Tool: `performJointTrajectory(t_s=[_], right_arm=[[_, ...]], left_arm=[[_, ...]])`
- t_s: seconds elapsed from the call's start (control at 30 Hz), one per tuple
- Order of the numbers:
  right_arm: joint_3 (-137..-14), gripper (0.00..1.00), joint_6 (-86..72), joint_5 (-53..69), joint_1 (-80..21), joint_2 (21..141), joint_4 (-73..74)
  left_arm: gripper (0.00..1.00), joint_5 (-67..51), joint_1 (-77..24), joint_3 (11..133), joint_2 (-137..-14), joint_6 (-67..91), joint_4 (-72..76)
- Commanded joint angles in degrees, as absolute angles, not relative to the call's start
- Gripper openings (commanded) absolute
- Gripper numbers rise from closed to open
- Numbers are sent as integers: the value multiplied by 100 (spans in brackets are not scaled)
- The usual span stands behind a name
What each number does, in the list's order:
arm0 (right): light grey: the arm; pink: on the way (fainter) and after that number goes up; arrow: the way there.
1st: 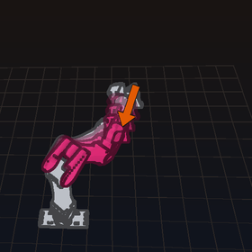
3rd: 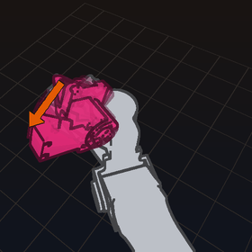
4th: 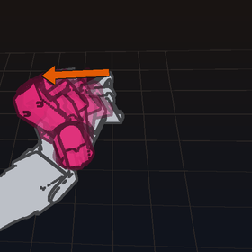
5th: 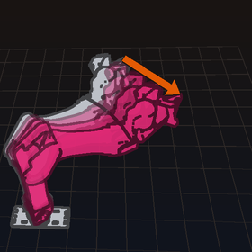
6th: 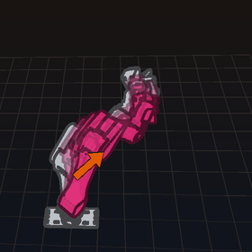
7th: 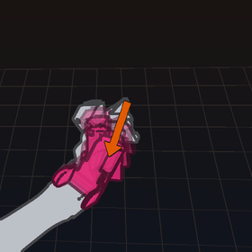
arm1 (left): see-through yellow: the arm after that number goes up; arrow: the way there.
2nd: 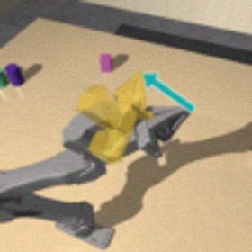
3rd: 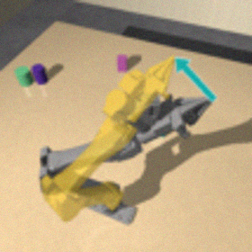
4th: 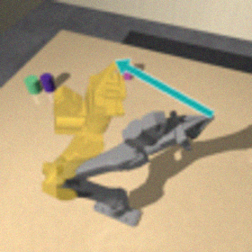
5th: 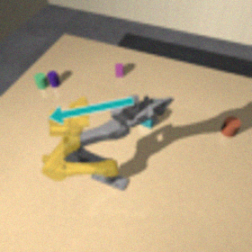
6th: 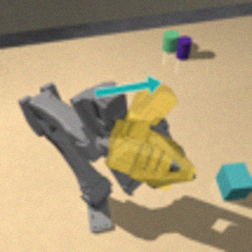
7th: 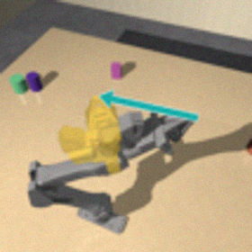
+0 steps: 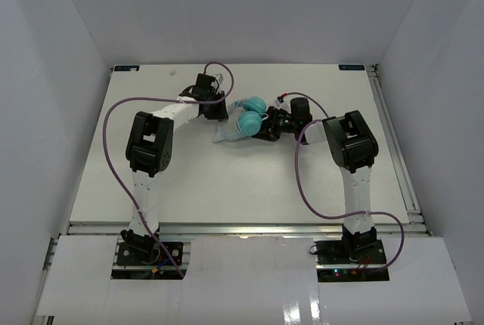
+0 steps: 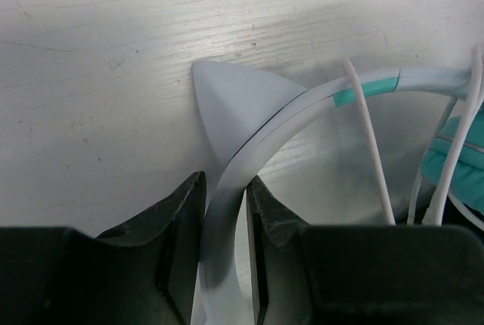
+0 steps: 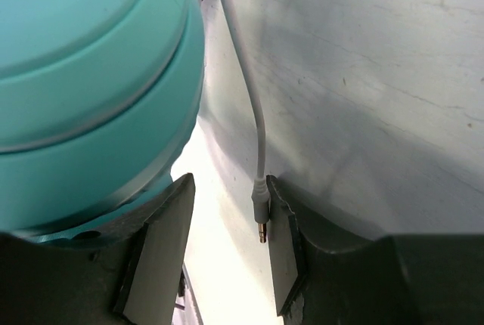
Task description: Wrap the headphones
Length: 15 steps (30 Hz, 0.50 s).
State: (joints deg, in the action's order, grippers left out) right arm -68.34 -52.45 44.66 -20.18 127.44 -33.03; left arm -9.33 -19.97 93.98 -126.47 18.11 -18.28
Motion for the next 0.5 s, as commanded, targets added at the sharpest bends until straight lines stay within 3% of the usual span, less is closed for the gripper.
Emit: performJointTrajectory(t_s=[0.0,0.47], right_arm=[[-6768,50,-5477,4457,-2021,12639,-3116],[-6638,59,-5327,4473,-1882,12412,-2814]], left_arm=[[37,-1276,-1969,9898,-12781,2094,-2217],[37,-1484,-1873,10790,-13252,2179,-2819]])
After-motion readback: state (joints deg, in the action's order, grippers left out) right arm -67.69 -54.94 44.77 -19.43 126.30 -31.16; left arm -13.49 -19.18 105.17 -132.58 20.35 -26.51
